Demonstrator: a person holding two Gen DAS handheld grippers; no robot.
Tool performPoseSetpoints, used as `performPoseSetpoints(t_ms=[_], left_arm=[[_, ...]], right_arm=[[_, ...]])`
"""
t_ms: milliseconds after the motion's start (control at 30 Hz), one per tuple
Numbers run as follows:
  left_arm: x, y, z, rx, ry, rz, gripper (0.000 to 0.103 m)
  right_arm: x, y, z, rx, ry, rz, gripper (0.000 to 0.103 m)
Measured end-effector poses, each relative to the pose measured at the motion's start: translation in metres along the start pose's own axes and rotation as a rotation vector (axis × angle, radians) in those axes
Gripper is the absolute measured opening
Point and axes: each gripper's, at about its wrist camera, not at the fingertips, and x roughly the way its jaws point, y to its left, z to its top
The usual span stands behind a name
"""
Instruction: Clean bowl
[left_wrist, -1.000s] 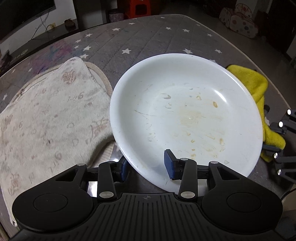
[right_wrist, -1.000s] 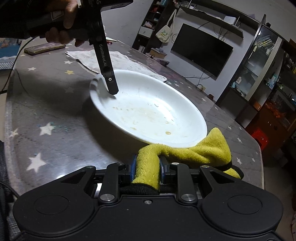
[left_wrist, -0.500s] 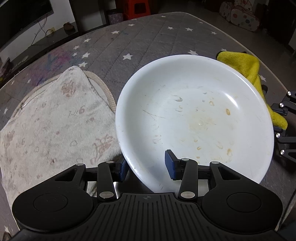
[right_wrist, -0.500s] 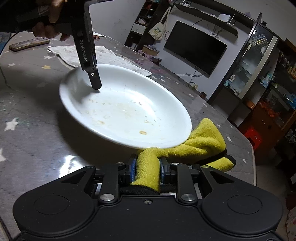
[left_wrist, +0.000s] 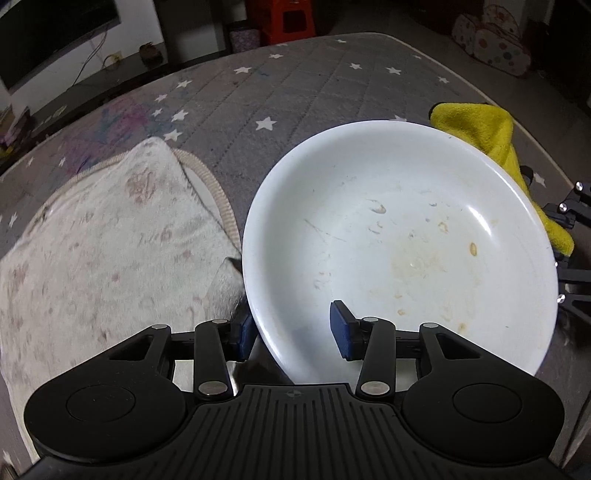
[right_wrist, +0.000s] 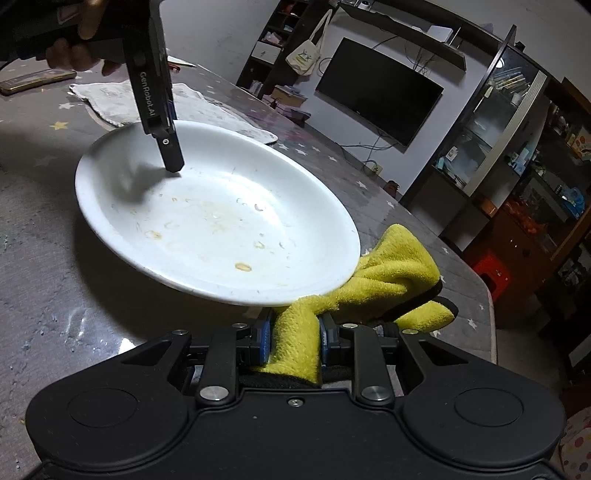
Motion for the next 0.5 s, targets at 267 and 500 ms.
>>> performPoseSetpoints(t_ms=[267,500], left_arm=[[-0.011,-0.009,-0.019,-0.105,-0.002,-0.019,0.047],[-0.016,-0.013,-0.028,-0.136,-0.024,-0.019,0.045]], right_arm=[[-0.006,0.012,0.001,0.007,0.013,-0.013,0.026],[-0.010,0.003,0.001,0.010,0.011,-0.013,0.026]])
